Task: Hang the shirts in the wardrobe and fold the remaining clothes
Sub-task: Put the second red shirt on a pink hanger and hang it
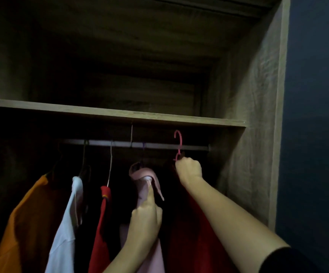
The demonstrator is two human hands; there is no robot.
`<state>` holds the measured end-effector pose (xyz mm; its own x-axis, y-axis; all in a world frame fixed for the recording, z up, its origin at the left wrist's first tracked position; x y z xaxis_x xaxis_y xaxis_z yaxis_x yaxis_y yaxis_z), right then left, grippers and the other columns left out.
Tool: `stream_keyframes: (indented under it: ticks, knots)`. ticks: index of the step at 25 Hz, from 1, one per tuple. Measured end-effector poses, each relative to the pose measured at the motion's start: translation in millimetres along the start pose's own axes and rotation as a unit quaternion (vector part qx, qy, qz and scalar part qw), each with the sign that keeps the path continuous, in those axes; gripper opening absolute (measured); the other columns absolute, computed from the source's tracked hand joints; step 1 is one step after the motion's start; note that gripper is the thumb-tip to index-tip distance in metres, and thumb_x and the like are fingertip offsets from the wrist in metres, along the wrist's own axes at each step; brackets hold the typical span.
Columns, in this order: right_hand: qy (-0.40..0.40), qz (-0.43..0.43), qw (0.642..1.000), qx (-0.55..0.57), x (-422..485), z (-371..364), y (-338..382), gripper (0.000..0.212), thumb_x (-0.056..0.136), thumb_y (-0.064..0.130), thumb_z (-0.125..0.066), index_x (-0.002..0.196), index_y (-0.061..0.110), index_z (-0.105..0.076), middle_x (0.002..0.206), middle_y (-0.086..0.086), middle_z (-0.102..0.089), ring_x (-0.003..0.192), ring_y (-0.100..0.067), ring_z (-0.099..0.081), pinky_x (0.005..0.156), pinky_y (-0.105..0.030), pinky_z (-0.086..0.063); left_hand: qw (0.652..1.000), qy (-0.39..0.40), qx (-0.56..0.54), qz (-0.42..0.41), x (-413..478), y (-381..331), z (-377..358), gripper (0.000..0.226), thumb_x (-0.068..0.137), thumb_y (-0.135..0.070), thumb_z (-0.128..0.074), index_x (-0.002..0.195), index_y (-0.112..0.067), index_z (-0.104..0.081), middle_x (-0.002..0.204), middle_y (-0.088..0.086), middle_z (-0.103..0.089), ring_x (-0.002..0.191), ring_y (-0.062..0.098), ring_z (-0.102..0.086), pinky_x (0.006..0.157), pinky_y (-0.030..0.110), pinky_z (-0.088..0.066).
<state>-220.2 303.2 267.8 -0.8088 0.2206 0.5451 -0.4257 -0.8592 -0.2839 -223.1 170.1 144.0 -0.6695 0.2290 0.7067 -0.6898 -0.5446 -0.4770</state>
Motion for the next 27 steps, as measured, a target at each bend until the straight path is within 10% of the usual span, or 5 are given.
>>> stream_keyframes:
  ticks: [19, 23, 27]
  knots:
    - [0.050, -0.057, 0.991, 0.112, 3, -57, -4, 0.035, 0.096, 0.004, -0.034, 0.122, 0.005, -0.057, 0.122, -0.015, -0.058, 0.113, -0.033, -0.057, 0.085, -0.041, -0.050, 0.997, 0.041, 0.049, 0.030, -5, -19, -15, 0.072, 0.096, -0.027, -0.042, 0.150, -0.019, 0.004, 0.099, 0.013, -0.067, 0.089, 0.032, -0.066, 0.081, 0.041, -0.050]
    - [-0.125, -0.049, 0.980, 0.147, -16, -46, 8, 0.022, 0.083, 0.024, -0.065, 0.095, 0.006, -0.067, 0.091, -0.016, -0.066, 0.083, -0.035, -0.063, 0.067, -0.036, -0.053, 0.999, 0.035, 0.006, 0.037, -23, -12, 17, 0.075, 0.088, -0.057, -0.032, 0.150, -0.017, -0.017, 0.131, 0.011, -0.057, 0.108, 0.030, -0.061, 0.088, 0.035, -0.046]
    - [-0.209, -0.017, 0.933, 0.293, -69, -35, 28, 0.046, 0.087, 0.031, -0.035, 0.114, 0.006, -0.062, 0.108, -0.016, -0.064, 0.094, -0.036, -0.060, 0.077, -0.041, -0.052, 0.997, -0.038, 0.013, 0.058, -52, 6, 67, 0.067, 0.087, -0.046, -0.024, 0.145, -0.013, -0.033, 0.130, 0.015, -0.058, 0.113, 0.033, -0.059, 0.089, 0.035, -0.044]
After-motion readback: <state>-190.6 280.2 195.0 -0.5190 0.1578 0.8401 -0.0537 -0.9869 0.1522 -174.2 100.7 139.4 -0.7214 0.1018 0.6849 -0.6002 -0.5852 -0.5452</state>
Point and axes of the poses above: each hand's wrist, its own x-axis towards the middle knuckle, its own z-axis out of the back of the hand, y = z × x, the point moved 1 cm from there along x, towards the middle knuckle
